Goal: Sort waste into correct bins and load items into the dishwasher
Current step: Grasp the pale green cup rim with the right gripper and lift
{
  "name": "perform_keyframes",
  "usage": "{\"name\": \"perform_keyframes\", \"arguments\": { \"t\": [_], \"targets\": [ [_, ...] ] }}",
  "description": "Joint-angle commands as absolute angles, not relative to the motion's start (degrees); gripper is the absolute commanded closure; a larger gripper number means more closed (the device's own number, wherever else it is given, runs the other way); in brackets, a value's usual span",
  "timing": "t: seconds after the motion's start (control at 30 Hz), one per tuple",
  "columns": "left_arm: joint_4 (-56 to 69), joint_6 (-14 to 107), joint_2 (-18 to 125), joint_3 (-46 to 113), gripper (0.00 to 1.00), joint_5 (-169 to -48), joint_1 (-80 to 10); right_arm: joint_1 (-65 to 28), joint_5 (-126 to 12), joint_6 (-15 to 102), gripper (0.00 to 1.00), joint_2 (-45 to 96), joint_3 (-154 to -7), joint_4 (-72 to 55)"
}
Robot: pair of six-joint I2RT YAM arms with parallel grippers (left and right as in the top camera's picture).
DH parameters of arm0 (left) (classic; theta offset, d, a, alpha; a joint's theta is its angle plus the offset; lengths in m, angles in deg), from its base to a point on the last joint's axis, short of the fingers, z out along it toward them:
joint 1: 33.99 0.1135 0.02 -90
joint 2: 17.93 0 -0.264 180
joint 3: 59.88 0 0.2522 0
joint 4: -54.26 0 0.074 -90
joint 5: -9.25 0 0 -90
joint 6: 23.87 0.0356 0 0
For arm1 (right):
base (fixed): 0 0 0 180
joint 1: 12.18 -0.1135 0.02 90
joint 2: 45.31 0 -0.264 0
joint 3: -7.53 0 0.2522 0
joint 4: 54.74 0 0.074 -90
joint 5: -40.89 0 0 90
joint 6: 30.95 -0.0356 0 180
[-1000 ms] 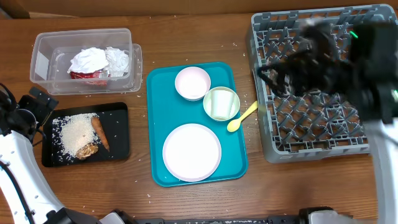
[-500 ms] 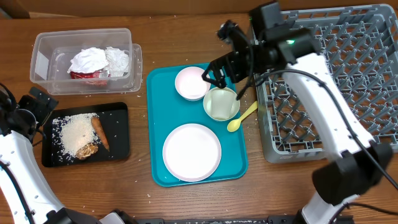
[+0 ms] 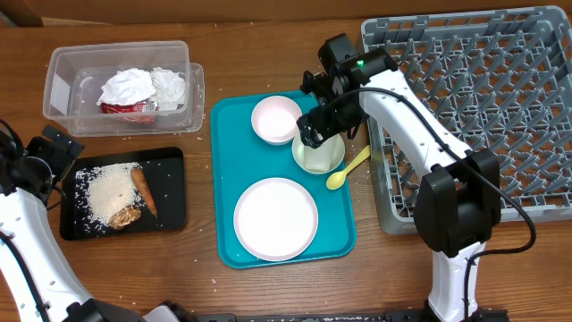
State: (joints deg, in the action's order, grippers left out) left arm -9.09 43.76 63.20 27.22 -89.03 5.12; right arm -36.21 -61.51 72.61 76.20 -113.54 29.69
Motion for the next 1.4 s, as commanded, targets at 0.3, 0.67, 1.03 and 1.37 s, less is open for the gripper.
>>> {"name": "perform_keyframes", "arguments": {
  "t": [0.3,0.67,1.03,1.37],
  "targets": [
    [-9.00,43.17,63.39,27.53,0.00,-88.68,5.27,-36.21,-66.94,81.53,0.01,79.00,-114.56,29.89],
    [-9.00,43.19,63.39,27.53,0.00,-88.68,5.27,-36.23,-67.20,81.59,0.27,79.00,-114.63,33.98],
    [-9.00,43.19,63.39,27.53,0.00,-88.68,5.27,-36.23,-67.31,79.76,0.43,79.00,-114.74,38.13],
    [-9.00,43.17,63.39,27.53,0.00,-88.68,5.27,-36.23,-68.53,77.20,0.64,78.98,-114.74,39.07]
  ]
}}
